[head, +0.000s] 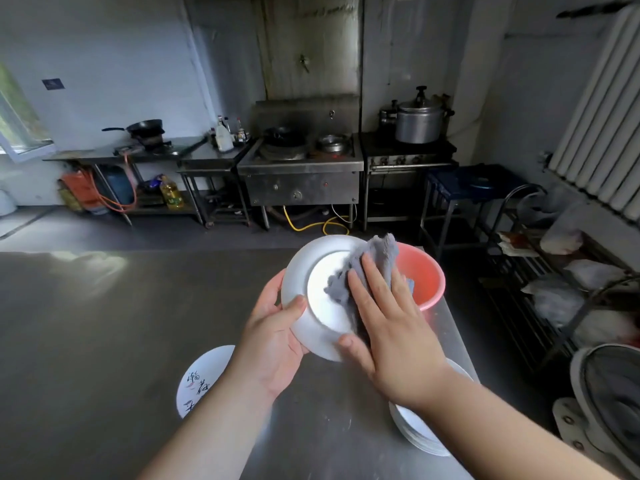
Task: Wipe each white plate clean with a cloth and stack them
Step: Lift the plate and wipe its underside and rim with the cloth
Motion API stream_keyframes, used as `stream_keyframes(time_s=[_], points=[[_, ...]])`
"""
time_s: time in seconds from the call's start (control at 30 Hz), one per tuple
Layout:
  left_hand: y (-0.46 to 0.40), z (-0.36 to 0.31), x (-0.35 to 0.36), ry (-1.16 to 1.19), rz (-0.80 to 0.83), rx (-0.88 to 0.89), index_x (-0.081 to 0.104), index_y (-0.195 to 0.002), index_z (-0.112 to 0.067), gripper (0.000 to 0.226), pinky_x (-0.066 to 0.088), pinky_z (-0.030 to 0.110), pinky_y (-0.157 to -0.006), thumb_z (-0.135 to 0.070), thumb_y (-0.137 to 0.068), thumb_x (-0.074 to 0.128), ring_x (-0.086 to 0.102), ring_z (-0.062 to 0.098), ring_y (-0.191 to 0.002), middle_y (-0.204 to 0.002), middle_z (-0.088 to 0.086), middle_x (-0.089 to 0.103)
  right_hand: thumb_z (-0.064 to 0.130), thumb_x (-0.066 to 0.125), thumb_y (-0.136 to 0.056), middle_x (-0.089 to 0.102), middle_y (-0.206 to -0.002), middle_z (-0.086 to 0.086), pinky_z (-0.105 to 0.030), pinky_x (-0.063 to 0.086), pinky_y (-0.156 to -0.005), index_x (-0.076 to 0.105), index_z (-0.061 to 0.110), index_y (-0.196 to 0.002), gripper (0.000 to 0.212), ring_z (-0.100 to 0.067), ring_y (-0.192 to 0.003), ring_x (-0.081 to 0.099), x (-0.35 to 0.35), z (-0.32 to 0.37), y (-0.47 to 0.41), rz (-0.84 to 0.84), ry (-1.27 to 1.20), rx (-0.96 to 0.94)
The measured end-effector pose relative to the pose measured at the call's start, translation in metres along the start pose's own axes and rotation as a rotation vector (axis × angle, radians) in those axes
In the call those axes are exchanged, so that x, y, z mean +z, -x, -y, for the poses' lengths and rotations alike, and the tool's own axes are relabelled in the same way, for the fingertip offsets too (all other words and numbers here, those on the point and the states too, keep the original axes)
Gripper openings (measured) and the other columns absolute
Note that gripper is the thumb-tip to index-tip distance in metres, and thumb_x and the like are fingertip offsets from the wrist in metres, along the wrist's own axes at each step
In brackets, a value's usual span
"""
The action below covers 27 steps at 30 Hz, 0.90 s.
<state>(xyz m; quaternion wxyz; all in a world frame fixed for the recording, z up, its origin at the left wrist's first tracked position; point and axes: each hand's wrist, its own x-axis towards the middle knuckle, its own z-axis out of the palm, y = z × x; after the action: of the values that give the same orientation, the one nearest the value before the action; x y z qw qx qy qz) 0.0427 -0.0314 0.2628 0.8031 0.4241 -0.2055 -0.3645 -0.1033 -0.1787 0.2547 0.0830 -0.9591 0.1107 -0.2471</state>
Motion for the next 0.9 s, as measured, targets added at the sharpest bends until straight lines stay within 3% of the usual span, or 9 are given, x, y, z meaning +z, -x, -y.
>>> stream_keyframes(time_s=[0.13,0.33,0.6,0.7,0.8,0.9], points=[[-0.008,-0.012,-0.013,0.018,-0.052,0.018,0.056,-0.146,-0.024,0.058,0.061,0.049,-0.089,-0.009,-0.091,0.063,0.065,0.035,-0.129,-0.142,0.013,0.065,0.063,0.036,-0.106,0.01,-0.175,-0.012,-0.062,0.022,-0.126,0.027,0.005,-0.164,0.083,-0.038,-0.162,0.002,0.029,0.021,0.026,-0.052,-0.088,-0.053],[-0.01,-0.022,-0.029,0.065,0.018,-0.011,0.056,-0.147,-0.024,0.055,0.06,0.049,-0.091,-0.008,-0.094,0.063,0.062,0.038,-0.133,-0.146,0.016,0.062,0.064,0.032,-0.105,0.01,-0.176,0.002,-0.061,0.017,-0.127,0.03,0.017,-0.165,0.076,-0.03,-0.161,0.0,0.007,0.008,-0.034,-0.065,-0.057,0.003],[-0.022,-0.038,-0.05,0.116,-0.024,-0.006,0.057,-0.146,-0.024,0.059,0.061,0.045,-0.086,-0.01,-0.09,0.063,0.064,0.034,-0.131,-0.145,0.013,0.064,0.054,0.036,-0.108,0.007,-0.175,-0.014,-0.054,0.009,-0.129,0.022,-0.001,-0.163,0.079,-0.044,-0.161,0.0,0.051,0.051,-0.006,-0.213,-0.272,0.006],[-0.021,-0.044,-0.062,0.077,0.025,-0.06,0.055,-0.149,-0.023,0.062,0.061,0.045,-0.088,-0.009,-0.089,0.063,0.063,0.033,-0.13,-0.146,0.013,0.063,0.053,0.034,-0.109,0.018,-0.174,-0.008,-0.052,0.016,-0.13,0.029,0.005,-0.163,0.072,-0.031,-0.162,0.011,0.026,0.035,-0.04,-0.198,-0.323,0.033],[-0.019,-0.051,-0.071,0.077,0.081,-0.088,0.055,-0.149,-0.021,0.061,0.06,0.043,-0.097,-0.006,-0.09,0.062,0.062,0.033,-0.132,-0.146,0.015,0.062,0.05,0.033,-0.11,0.031,-0.17,0.004,-0.04,0.023,-0.129,0.04,0.015,-0.161,0.062,-0.013,-0.159,0.024,0.0,0.02,-0.079,-0.154,-0.323,0.012],[-0.021,-0.057,-0.078,0.089,0.094,-0.07,0.057,-0.147,-0.021,0.06,0.06,0.043,-0.096,-0.006,-0.09,0.062,0.065,0.031,-0.129,-0.145,0.014,0.064,0.041,0.036,-0.11,0.029,-0.171,0.002,-0.037,0.022,-0.129,0.036,0.012,-0.162,0.06,-0.015,-0.16,0.022,0.006,0.023,-0.083,-0.168,-0.33,-0.031]])
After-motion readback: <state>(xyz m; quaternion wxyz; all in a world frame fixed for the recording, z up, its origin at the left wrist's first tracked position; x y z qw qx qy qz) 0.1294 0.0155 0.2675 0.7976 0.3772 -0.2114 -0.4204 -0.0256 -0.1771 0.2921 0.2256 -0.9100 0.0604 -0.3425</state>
